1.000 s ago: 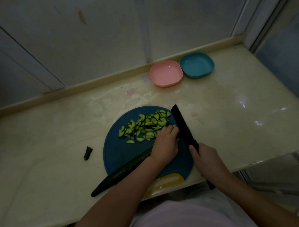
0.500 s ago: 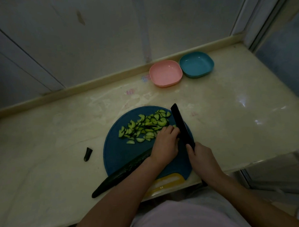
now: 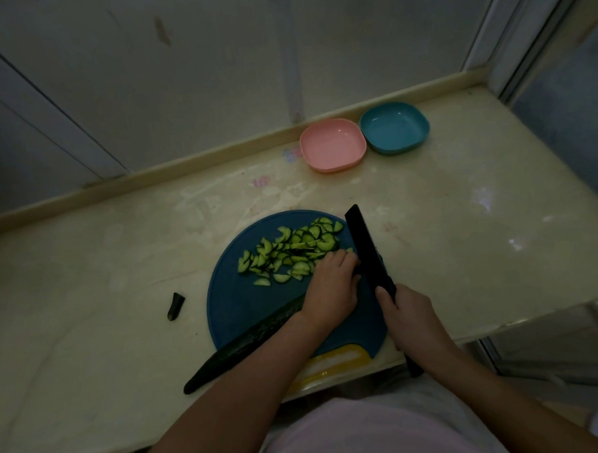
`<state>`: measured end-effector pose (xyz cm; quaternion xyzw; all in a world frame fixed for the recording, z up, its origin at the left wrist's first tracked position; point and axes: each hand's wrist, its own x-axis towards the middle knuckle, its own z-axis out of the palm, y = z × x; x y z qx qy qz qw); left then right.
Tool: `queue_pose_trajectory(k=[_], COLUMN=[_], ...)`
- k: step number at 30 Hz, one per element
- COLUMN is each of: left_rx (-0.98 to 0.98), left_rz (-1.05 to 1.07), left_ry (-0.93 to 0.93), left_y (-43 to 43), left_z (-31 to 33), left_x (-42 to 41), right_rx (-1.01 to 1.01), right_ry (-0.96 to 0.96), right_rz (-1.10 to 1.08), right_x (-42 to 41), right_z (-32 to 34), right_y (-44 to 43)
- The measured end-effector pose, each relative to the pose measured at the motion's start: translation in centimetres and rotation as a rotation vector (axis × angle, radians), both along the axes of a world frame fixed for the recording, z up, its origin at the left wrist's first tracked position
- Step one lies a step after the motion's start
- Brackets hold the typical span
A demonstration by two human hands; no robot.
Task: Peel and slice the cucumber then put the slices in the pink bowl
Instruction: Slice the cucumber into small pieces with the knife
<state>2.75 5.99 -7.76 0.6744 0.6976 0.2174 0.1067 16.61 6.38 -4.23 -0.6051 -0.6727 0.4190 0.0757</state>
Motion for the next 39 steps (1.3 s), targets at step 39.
queue_pose_trajectory(k=[39], left_rx=[-0.006], left_rz=[-0.021], left_ry=[-0.032], left_y=[-0.1], left_z=[-0.1], left_x=[-0.1], right_rx=[-0.002], right_ry=[0.011], right_rz=[-0.015], right_x=[0.6], right_z=[-0.4], right_y=[-0.9])
